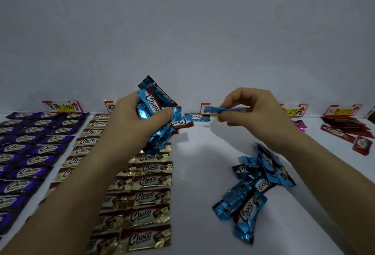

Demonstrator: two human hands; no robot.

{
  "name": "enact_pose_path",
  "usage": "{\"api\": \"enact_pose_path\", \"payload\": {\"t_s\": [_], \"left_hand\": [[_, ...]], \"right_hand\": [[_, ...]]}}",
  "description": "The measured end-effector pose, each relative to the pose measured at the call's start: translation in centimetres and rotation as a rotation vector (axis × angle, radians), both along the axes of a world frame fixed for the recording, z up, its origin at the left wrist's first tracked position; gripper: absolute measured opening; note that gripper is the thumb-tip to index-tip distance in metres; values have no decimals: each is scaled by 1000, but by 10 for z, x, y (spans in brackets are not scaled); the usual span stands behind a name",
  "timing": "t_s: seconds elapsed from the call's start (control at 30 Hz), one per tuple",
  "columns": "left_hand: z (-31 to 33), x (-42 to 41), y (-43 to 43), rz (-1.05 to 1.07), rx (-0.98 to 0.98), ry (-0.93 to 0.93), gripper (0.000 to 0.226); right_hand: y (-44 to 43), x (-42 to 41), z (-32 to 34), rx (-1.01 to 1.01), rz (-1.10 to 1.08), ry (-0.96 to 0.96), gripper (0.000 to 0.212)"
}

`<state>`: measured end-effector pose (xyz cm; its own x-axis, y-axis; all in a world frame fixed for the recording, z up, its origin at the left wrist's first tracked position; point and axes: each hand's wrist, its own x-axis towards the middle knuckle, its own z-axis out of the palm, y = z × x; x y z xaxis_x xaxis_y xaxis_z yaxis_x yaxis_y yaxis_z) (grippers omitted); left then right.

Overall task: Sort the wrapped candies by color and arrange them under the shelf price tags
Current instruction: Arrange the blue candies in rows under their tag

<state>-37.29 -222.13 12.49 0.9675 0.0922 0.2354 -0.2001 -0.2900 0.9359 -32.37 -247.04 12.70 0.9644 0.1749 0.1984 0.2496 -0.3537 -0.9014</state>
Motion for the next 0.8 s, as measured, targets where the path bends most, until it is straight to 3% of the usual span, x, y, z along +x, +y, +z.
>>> {"api": "enact_pose_path", "payload": {"t_s": [0.17,0.23,0.43,0.53,0.8], "left_hand": [[1,-1,-1,-2,13,0,14],[2,-1,-2,-7,34,4,14],[0,-1,-2,10,63,14,14],[0,-1,-2,22,77,27,15],[1,-2,-3,16,68,34,14]], "right_hand": [[-19,30,-21,-754,45,-255,11],[-22,36,-29,-960,10,-317,14],[-24,33,-38,-1033,4,-395,24],[-29,33,-40,-927,2,-336,30],[-22,34,-51,-993,149,-297,34]]}}
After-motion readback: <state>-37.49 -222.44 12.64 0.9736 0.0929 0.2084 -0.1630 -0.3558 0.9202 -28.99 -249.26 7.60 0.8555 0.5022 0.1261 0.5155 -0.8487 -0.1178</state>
